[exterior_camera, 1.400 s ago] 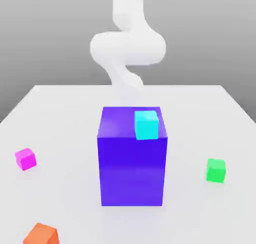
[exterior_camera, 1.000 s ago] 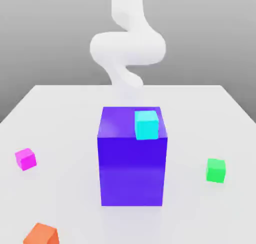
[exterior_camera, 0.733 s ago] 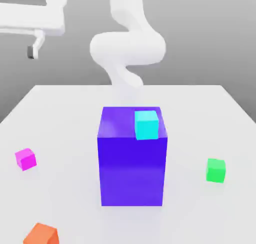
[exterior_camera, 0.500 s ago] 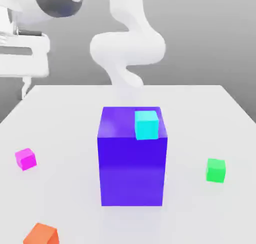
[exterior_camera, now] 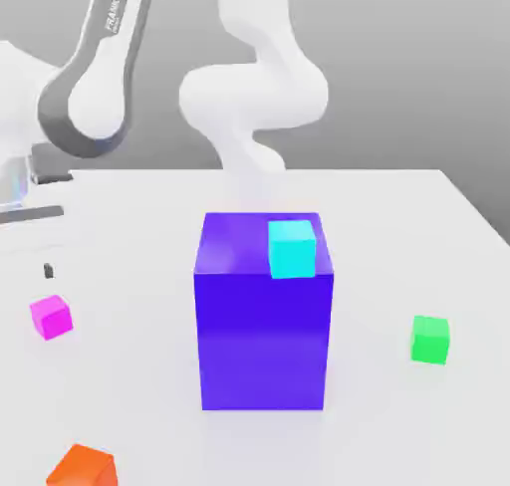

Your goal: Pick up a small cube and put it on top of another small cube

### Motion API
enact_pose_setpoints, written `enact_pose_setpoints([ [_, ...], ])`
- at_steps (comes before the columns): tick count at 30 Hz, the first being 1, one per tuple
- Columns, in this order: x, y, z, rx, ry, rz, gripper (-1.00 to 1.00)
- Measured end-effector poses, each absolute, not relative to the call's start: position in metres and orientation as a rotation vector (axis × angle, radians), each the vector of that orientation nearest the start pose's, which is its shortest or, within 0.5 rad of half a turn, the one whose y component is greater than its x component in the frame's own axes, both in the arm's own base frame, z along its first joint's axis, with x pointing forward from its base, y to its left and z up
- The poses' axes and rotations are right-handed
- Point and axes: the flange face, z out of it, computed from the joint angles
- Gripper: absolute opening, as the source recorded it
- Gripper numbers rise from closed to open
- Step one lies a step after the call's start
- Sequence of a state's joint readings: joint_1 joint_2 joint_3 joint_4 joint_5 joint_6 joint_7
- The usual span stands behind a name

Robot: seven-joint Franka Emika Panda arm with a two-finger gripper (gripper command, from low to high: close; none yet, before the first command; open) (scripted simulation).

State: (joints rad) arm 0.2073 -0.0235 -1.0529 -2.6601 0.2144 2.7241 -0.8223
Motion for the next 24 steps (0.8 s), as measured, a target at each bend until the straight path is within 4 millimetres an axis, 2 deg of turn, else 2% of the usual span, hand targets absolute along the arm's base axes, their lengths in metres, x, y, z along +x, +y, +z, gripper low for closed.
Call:
enact_pose_setpoints([
  [9,0.209,-0.335,0.196,-3.14,0.092,-0.019,0.0],
  [15,0.204,-0.34,0.168,-3.147,0.074,-0.022,0.0],
  [20,0.202,-0.338,0.133,-3.144,0.069,-0.007,0.0],
  [21,0.201,-0.337,0.128,-3.143,0.069,-0.003,-1.0],
  [24,0.201,-0.337,0.128,-3.142,0.069,-0.003,-1.0],
])
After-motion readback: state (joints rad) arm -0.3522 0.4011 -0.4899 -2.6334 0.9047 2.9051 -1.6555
